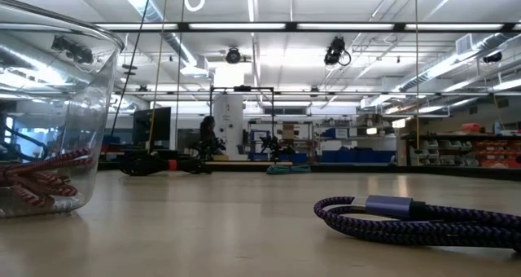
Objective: Pick and place USB-C Cables
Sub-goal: Put the light blue charger cable into the transparent bin
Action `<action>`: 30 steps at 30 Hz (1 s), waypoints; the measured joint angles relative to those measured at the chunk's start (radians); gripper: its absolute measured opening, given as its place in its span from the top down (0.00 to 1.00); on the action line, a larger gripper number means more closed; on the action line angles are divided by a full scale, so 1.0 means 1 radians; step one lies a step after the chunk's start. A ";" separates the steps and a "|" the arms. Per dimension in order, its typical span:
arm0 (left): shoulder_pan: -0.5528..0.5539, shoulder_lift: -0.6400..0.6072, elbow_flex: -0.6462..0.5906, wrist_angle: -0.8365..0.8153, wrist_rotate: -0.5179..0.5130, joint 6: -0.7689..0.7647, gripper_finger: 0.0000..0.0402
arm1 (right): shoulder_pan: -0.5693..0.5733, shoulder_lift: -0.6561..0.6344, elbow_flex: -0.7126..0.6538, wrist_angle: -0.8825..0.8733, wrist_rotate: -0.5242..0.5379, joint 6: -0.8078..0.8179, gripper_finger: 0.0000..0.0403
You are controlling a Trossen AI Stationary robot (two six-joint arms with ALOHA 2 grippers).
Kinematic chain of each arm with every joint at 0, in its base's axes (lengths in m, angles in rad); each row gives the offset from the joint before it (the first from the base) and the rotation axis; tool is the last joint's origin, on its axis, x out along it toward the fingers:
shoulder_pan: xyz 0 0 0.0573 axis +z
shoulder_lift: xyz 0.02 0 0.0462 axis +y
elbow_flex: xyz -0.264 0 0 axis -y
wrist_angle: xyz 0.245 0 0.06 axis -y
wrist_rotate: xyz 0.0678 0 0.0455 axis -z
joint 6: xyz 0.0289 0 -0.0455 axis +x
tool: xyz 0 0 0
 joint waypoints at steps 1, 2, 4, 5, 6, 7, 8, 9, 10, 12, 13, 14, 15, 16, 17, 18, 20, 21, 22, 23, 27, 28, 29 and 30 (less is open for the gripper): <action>0.003 0.008 0.000 0.037 0.003 0.031 0.56 | 0.002 0.020 0.009 0.010 -0.007 -0.002 0.94; 0.006 0.016 0.000 0.078 0.011 0.063 0.56 | 0.003 0.042 0.019 0.017 -0.011 -0.006 0.94; 0.014 0.027 0.000 0.166 0.025 0.129 0.56 | 0.006 0.087 0.048 0.031 -0.013 -0.023 0.94; 0.020 0.033 0.000 0.199 0.038 0.158 0.56 | 0.009 0.109 0.066 0.045 -0.014 -0.034 0.94; 0.027 0.039 0.000 0.229 0.057 0.182 0.56 | 0.013 0.126 0.083 0.048 -0.014 -0.046 0.94; 0.038 0.045 0.000 0.250 0.079 0.198 0.56 | 0.015 0.145 0.101 0.047 -0.014 -0.057 0.94; 0.050 0.050 0.000 0.255 0.101 0.205 0.56 | 0.018 0.163 0.122 0.057 -0.015 -0.063 0.94; 0.064 0.058 0.000 0.256 0.117 0.205 0.56 | 0.020 0.178 0.140 0.060 -0.017 -0.068 0.94; 0.079 0.064 0.000 0.254 0.128 0.202 0.56 | 0.021 0.190 0.160 0.056 -0.024 -0.074 0.94; 0.106 0.078 0.000 0.245 0.134 0.183 0.56 | 0.024 0.210 0.198 0.059 -0.047 -0.090 0.94; 0.116 0.084 0.000 0.243 0.134 0.182 0.56 | 0.026 0.217 0.213 0.063 -0.057 -0.097 0.94; 0.122 0.090 0.000 0.246 0.134 0.182 0.56 | 0.030 0.224 0.224 0.061 -0.059 -0.102 0.94; 0.128 0.092 0.000 0.248 0.134 0.183 0.56 | 0.031 0.231 0.234 0.060 -0.060 -0.105 0.94; 0.131 0.093 0.000 0.249 0.138 0.184 0.56 | 0.031 0.238 0.241 0.055 -0.060 -0.109 0.94; 0.134 0.092 0.000 0.251 0.141 0.185 0.56 | 0.031 0.242 0.245 0.056 -0.061 -0.111 0.94; 0.134 0.092 -0.001 0.260 0.148 0.187 0.56 | 0.031 0.243 0.245 0.056 -0.066 -0.111 0.94; 0.134 0.091 -0.002 0.282 0.157 0.206 0.56 | 0.031 0.240 0.245 0.056 -0.067 -0.107 0.94; 0.134 0.091 -0.002 0.290 0.159 0.213 0.56 | 0.031 0.240 0.245 0.055 -0.067 -0.102 0.94; 0.134 0.091 -0.002 0.297 0.164 0.219 0.56 | 0.031 0.239 0.245 0.054 -0.068 -0.098 0.94; 0.134 0.091 -0.002 0.300 0.174 0.220 0.56 | 0.032 0.239 0.245 0.054 -0.070 -0.097 0.94; 0.134 0.091 -0.002 0.303 0.201 0.220 0.56 | 0.033 0.239 0.246 0.035 -0.059 -0.109 0.94; 0.134 0.092 -0.003 0.303 0.202 0.220 0.56 | 0.033 0.239 0.247 0.026 -0.050 -0.111 0.94; 0.134 0.092 -0.003 0.303 0.210 0.220 0.56 | 0.033 0.238 0.247 0.016 -0.043 -0.111 0.94; 0.134 0.092 -0.003 0.303 0.217 0.219 0.56 | 0.031 0.238 0.247 0.009 -0.040 -0.111 0.94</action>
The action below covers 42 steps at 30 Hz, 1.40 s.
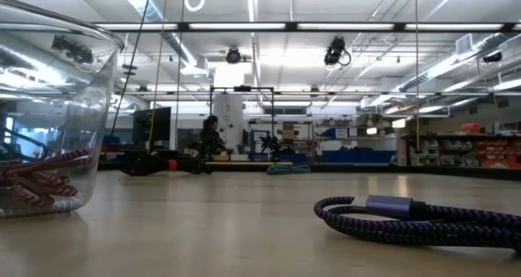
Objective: Pick and place USB-C Cables
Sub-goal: Put the light blue charger cable into the transparent bin
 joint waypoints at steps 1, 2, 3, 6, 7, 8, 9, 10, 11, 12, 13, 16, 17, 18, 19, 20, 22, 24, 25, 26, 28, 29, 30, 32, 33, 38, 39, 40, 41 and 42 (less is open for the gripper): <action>0.000 -0.002 0.000 0.000 0.007 -0.003 0.56 | -0.001 0.000 0.000 -0.004 0.000 0.000 0.94; 0.000 -0.004 0.000 0.000 0.014 -0.005 0.56 | -0.001 0.000 0.000 -0.004 0.000 0.000 0.94; 0.000 -0.005 0.000 0.001 0.022 -0.007 0.56 | -0.001 0.000 0.000 -0.004 0.000 -0.001 0.94; 0.000 -0.005 0.000 -0.008 0.024 -0.009 0.56 | -0.001 0.000 0.000 -0.017 0.020 -0.012 0.94; 0.000 -0.005 0.000 -0.022 0.019 -0.011 0.56 | -0.001 0.000 0.000 -0.028 0.032 -0.015 0.94; 0.001 -0.006 0.000 -0.037 0.012 -0.017 0.56 | -0.001 0.000 0.000 -0.043 0.045 -0.018 0.94; 0.000 -0.008 0.002 -0.035 0.016 -0.030 0.56 | -0.002 0.002 -0.004 -0.069 0.074 -0.020 0.94; -0.001 -0.011 0.007 -0.031 0.017 -0.039 0.56 | -0.006 0.008 -0.007 -0.081 0.085 -0.023 0.94; -0.002 -0.015 0.008 -0.035 0.019 -0.043 0.56 | -0.008 0.014 -0.008 -0.088 0.102 -0.028 0.94; -0.003 -0.015 0.008 -0.039 0.027 -0.044 0.56 | -0.009 0.015 -0.009 -0.103 0.123 -0.030 0.94; -0.004 -0.013 0.008 -0.039 0.032 -0.044 0.56 | -0.010 0.013 -0.009 -0.107 0.145 -0.032 0.94; -0.016 -0.023 0.005 -0.052 0.032 -0.044 0.56 | -0.014 0.007 -0.006 -0.130 0.193 -0.028 0.94; -0.018 -0.027 0.006 -0.047 0.030 -0.044 0.56 | -0.014 0.008 -0.006 -0.135 0.191 -0.024 0.94; -0.019 -0.029 0.007 -0.051 0.029 -0.044 0.56 | -0.014 0.010 -0.006 -0.137 0.186 -0.021 0.94; -0.020 -0.029 0.006 -0.061 0.030 -0.050 0.56 | -0.014 0.010 -0.006 -0.130 0.177 -0.019 0.94; -0.020 -0.029 0.005 -0.070 0.031 -0.062 0.56 | -0.014 0.009 -0.006 -0.119 0.173 -0.019 0.94; -0.020 -0.029 0.005 -0.091 0.026 -0.066 0.56 | -0.009 0.007 -0.006 -0.114 0.171 -0.019 0.94; -0.020 -0.029 0.005 -0.125 -0.009 -0.067 0.56 | -0.001 0.007 -0.006 -0.116 0.171 -0.023 0.94; -0.020 -0.029 0.005 -0.146 -0.026 -0.070 0.56 | 0.002 0.007 -0.006 -0.117 0.170 -0.027 0.94; -0.020 -0.029 0.005 -0.166 -0.046 -0.073 0.56 | 0.006 0.007 -0.006 -0.115 0.171 -0.029 0.94; -0.020 -0.033 0.005 -0.195 -0.093 -0.088 0.56 | 0.016 0.007 -0.006 -0.109 0.187 -0.036 0.94; -0.020 -0.034 0.005 -0.200 -0.113 -0.091 0.56 | 0.022 0.007 -0.006 -0.103 0.194 -0.042 0.94; -0.020 -0.035 0.005 -0.198 -0.126 -0.096 0.56 | 0.028 0.007 -0.006 -0.094 0.197 -0.053 0.94; -0.019 -0.035 0.005 -0.180 -0.124 -0.109 0.56 | 0.037 0.007 -0.006 -0.059 0.197 -0.066 0.94; -0.019 -0.035 0.004 -0.168 -0.108 -0.113 0.56 | 0.039 0.007 -0.005 -0.042 0.197 -0.069 0.94; -0.011 -0.009 0.004 -0.120 -0.026 -0.141 0.56 | 0.036 0.006 -0.005 -0.015 0.192 -0.078 0.94; -0.011 -0.001 0.003 -0.130 -0.024 -0.141 0.56 | 0.035 0.006 -0.005 -0.011 0.192 -0.078 0.94; -0.011 0.005 0.003 -0.139 -0.021 -0.141 0.56 | 0.035 0.006 -0.005 -0.009 0.192 -0.078 0.94; -0.010 0.011 0.003 -0.136 -0.015 -0.142 0.55 | 0.035 0.006 -0.005 -0.010 0.192 -0.078 0.94; -0.010 0.018 0.003 -0.128 -0.004 -0.142 0.55 | 0.035 0.006 -0.005 -0.013 0.190 -0.078 0.94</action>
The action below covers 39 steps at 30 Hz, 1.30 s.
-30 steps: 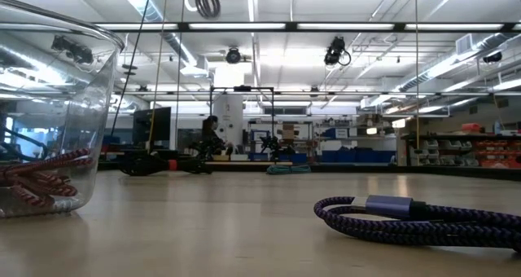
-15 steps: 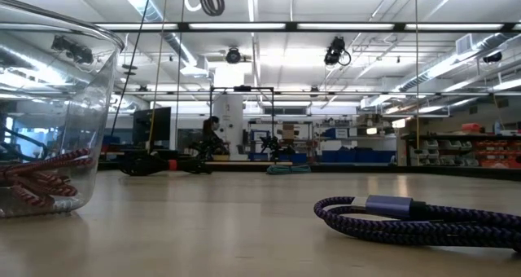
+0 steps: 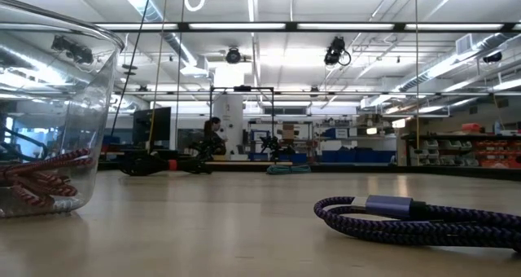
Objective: Pick and place USB-C Cables
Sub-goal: Put the light blue charger cable into the transparent bin
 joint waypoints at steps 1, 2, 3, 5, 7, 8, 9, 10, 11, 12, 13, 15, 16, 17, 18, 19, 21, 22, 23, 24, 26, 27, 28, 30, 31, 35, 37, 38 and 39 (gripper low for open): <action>0.000 0.006 0.000 0.000 0.006 0.001 0.53 | 0.000 0.000 0.000 -0.004 -0.001 0.000 0.94; 0.000 0.015 0.000 0.000 0.008 0.001 0.52 | 0.000 0.000 0.000 -0.004 -0.001 0.000 0.94; 0.000 0.022 0.000 0.003 0.009 0.001 0.50 | 0.000 0.000 0.000 -0.004 -0.001 0.001 0.94; 0.003 0.026 0.000 0.009 -0.007 0.008 0.46 | 0.000 0.000 0.000 -0.004 -0.004 0.009 0.94; 0.006 0.025 0.000 0.016 -0.013 0.009 0.42 | -0.001 0.000 0.001 -0.005 -0.002 0.015 0.94; 0.010 0.025 0.000 0.022 -0.015 0.009 0.39 | -0.001 -0.002 0.001 -0.008 -0.002 0.015 0.94; 0.014 0.025 0.000 0.029 -0.013 0.009 0.38 | -0.001 -0.002 0.001 -0.011 -0.001 0.015 0.94; 0.016 0.025 0.000 0.038 -0.016 0.012 0.36 | -0.001 -0.002 0.001 -0.014 -0.007 0.016 0.94; 0.016 0.024 0.000 0.049 -0.014 0.013 0.34 | 0.000 -0.002 0.001 -0.018 -0.009 0.017 0.94; 0.017 0.024 0.000 0.053 -0.015 0.020 0.33 | 0.001 -0.002 0.001 -0.022 -0.012 0.017 0.94; 0.017 0.024 0.000 0.058 -0.015 0.028 0.33 | 0.001 -0.002 0.001 -0.022 -0.012 0.018 0.94; 0.017 0.024 0.000 0.076 -0.012 0.044 0.32 | 0.001 -0.002 0.001 -0.029 -0.013 0.023 0.94; 0.016 0.024 0.000 0.085 -0.011 0.047 0.32 | 0.001 -0.002 0.001 -0.036 -0.012 0.027 0.94; 0.016 0.024 0.000 0.090 -0.009 0.052 0.32 | 0.001 -0.002 0.001 -0.041 -0.012 0.029 0.94; 0.016 0.024 0.000 0.095 -0.008 0.054 0.32 | 0.000 -0.002 0.001 -0.040 -0.012 0.030 0.94; 0.016 0.024 0.000 0.099 -0.008 0.055 0.32 | 0.000 -0.002 0.001 -0.037 -0.012 0.030 0.94; 0.017 0.024 0.000 0.115 -0.009 0.060 0.32 | 0.001 -0.002 0.001 -0.034 -0.022 0.029 0.94; 0.017 0.024 0.000 0.122 -0.009 0.062 0.32 | 0.001 -0.002 0.001 -0.036 -0.030 0.030 0.94; 0.017 0.024 0.000 0.127 -0.009 0.063 0.32 | 0.002 -0.002 0.001 -0.039 -0.035 0.034 0.94; 0.017 0.024 0.000 0.134 -0.009 0.063 0.32 | 0.002 -0.002 0.001 -0.040 -0.038 0.041 0.94; 0.017 0.024 0.000 0.153 -0.013 0.067 0.33 | 0.002 -0.002 0.001 -0.044 -0.047 0.051 0.94; 0.017 0.024 0.000 0.165 -0.015 0.073 0.33 | 0.002 -0.002 0.001 -0.048 -0.055 0.053 0.94; 0.017 0.024 0.000 0.179 -0.016 0.078 0.33 | 0.001 -0.002 0.001 -0.049 -0.060 0.053 0.94; 0.017 0.026 0.000 0.189 -0.017 0.081 0.33 | 0.002 -0.002 0.001 -0.042 -0.064 0.053 0.94; 0.019 0.028 0.000 0.191 -0.017 0.086 0.34 | 0.002 -0.002 0.001 -0.040 -0.065 0.053 0.94; 0.034 0.043 0.001 0.187 -0.014 0.098 0.45 | 0.001 -0.002 0.001 -0.043 -0.094 0.075 0.93; 0.040 0.057 0.000 0.161 -0.012 0.098 0.55 | 0.000 -0.002 0.001 -0.041 -0.100 0.079 0.93; 0.041 0.066 0.000 0.152 -0.011 0.095 0.61 | 0.000 -0.002 0.001 -0.040 -0.097 0.078 0.92; 0.044 0.075 0.000 0.149 -0.012 0.093 0.67 | 0.000 -0.002 0.001 -0.039 -0.098 0.077 0.91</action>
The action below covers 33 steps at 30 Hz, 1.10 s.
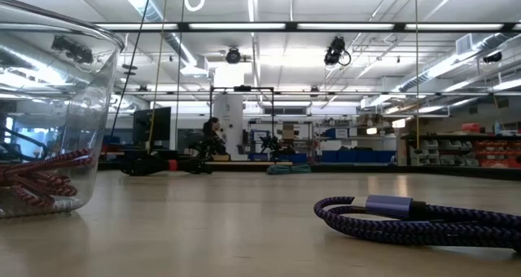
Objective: Pick and place USB-C Cables
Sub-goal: Put the light blue charger cable into the transparent bin
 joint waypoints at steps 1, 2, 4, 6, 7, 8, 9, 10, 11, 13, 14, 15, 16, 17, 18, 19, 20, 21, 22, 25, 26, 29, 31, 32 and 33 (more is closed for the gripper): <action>0.001 0.008 0.001 -0.008 0.000 -0.002 0.73 | 0.000 0.000 0.000 -0.004 0.000 -0.002 0.90; 0.000 0.016 0.002 -0.019 0.000 -0.003 0.80 | -0.001 0.001 -0.002 -0.007 0.001 -0.002 0.88; -0.001 0.029 0.002 -0.036 0.001 -0.006 0.91 | -0.006 0.004 -0.003 -0.015 -0.003 -0.004 0.83; -0.002 0.037 0.002 -0.041 0.001 -0.011 0.92 | -0.006 0.004 -0.004 -0.025 0.009 -0.002 0.78; -0.003 0.037 0.002 -0.042 0.001 -0.012 0.92 | -0.006 0.004 -0.004 -0.026 0.021 -0.002 0.76; -0.004 0.037 0.002 -0.042 0.001 -0.012 0.92 | -0.005 0.004 -0.004 -0.028 0.033 0.001 0.74; -0.007 0.036 0.002 -0.042 0.000 -0.012 0.91 | -0.005 0.004 -0.004 -0.032 0.045 0.008 0.71; -0.009 0.035 0.002 -0.044 0.000 -0.012 0.90 | -0.005 0.004 -0.003 -0.036 0.059 0.018 0.70; -0.011 0.033 0.001 -0.047 0.001 -0.013 0.89 | -0.005 0.004 -0.003 -0.043 0.072 0.026 0.68; -0.011 0.030 0.000 -0.056 0.000 -0.013 0.88 | -0.004 0.003 0.000 -0.062 0.099 0.037 0.65; -0.012 0.030 0.000 -0.057 0.000 -0.014 0.88 | -0.004 0.002 0.001 -0.072 0.115 0.040 0.64; -0.014 0.030 0.000 -0.063 0.000 -0.016 0.89 | -0.004 0.002 0.001 -0.085 0.136 0.042 0.63; -0.016 0.030 0.000 -0.071 -0.003 -0.018 0.90 | -0.006 0.002 0.002 -0.096 0.154 0.042 0.63; -0.017 0.030 -0.001 -0.077 -0.007 -0.021 0.91 | -0.008 0.002 0.002 -0.109 0.163 0.043 0.63; -0.017 0.030 -0.001 -0.082 -0.010 -0.025 0.91 | -0.011 0.001 0.002 -0.121 0.165 0.043 0.63; -0.017 0.030 -0.001 -0.089 -0.012 -0.036 0.91 | -0.014 0.001 0.002 -0.130 0.166 0.044 0.63; -0.017 0.030 -0.001 -0.098 -0.014 -0.042 0.91 | -0.016 0.001 0.002 -0.142 0.171 0.044 0.63; -0.017 0.030 -0.001 -0.108 -0.021 -0.047 0.91 | -0.019 0.001 0.002 -0.155 0.177 0.045 0.63; -0.019 0.030 -0.001 -0.122 -0.031 -0.055 0.91 | -0.022 0.001 0.002 -0.166 0.182 0.048 0.63; -0.032 0.023 -0.001 -0.178 -0.058 -0.087 0.90 | -0.027 0.001 0.002 -0.201 0.231 0.051 0.62; -0.036 0.020 -0.001 -0.190 -0.061 -0.102 0.90 | -0.030 0.001 0.002 -0.219 0.249 0.052 0.62; -0.056 0.017 -0.001 -0.224 -0.060 -0.153 0.91 | -0.038 0.001 0.002 -0.267 0.267 0.055 0.63; -0.082 0.017 -0.001 -0.243 -0.055 -0.187 0.91 | -0.045 0.001 0.002 -0.283 0.267 0.066 0.63; -0.097 0.017 -0.001 -0.254 -0.049 -0.208 0.91 | -0.049 0.001 0.002 -0.290 0.267 0.071 0.62; -0.113 0.017 -0.001 -0.268 -0.041 -0.232 0.91 | -0.053 0.001 0.002 -0.298 0.267 0.073 0.62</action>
